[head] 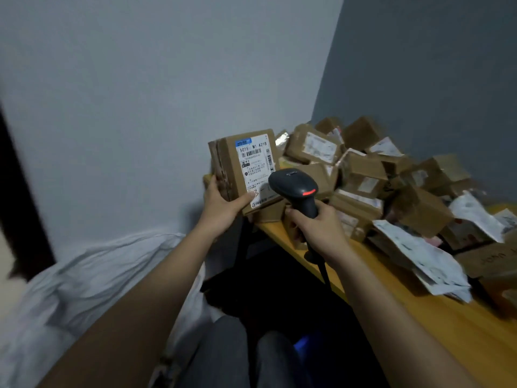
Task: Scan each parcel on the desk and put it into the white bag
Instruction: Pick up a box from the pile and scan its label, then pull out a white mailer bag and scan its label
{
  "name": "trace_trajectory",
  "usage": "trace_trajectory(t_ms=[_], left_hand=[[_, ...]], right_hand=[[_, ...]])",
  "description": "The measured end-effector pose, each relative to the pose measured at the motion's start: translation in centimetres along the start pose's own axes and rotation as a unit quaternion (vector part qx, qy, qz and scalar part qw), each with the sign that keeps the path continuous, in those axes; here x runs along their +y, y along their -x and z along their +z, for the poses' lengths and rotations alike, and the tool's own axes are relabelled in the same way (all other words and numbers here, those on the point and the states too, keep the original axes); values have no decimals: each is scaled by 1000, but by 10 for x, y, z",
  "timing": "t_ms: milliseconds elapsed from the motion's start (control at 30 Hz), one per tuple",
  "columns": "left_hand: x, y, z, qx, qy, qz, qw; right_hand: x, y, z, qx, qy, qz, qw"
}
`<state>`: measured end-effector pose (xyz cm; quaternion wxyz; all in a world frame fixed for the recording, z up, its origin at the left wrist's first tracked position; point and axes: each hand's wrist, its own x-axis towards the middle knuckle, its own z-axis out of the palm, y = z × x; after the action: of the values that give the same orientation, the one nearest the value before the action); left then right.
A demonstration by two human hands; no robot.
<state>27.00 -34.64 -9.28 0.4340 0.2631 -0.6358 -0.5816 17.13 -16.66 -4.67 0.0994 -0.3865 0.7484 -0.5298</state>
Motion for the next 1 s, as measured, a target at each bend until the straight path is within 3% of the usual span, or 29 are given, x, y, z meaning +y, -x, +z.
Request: trace_trajectory(t_ms=[167, 367, 567, 700, 800, 900, 1000], left_hand=[[-49, 10, -87, 101, -25, -42, 994], [-144, 33, -169, 182, -88, -181, 963], [-242, 69, -221, 216, -115, -328, 912], [-328, 82, -258, 205, -203, -430, 855], [-354, 74, -269, 172, -272, -426, 846], [-334, 57, -253, 111, -320, -377, 862], [-306, 40, -225, 114, -261, -351, 892]], right_hand=[[13, -23, 83, -83, 43, -6, 996], [52, -40, 170, -188, 88, 18, 978], [118, -54, 230, -261, 159, 70, 950], [155, -62, 253, -297, 191, 88, 932], [172, -69, 267, -307, 194, 92, 927], [183, -75, 276, -310, 195, 92, 926], [190, -75, 277, -308, 185, 97, 928]])
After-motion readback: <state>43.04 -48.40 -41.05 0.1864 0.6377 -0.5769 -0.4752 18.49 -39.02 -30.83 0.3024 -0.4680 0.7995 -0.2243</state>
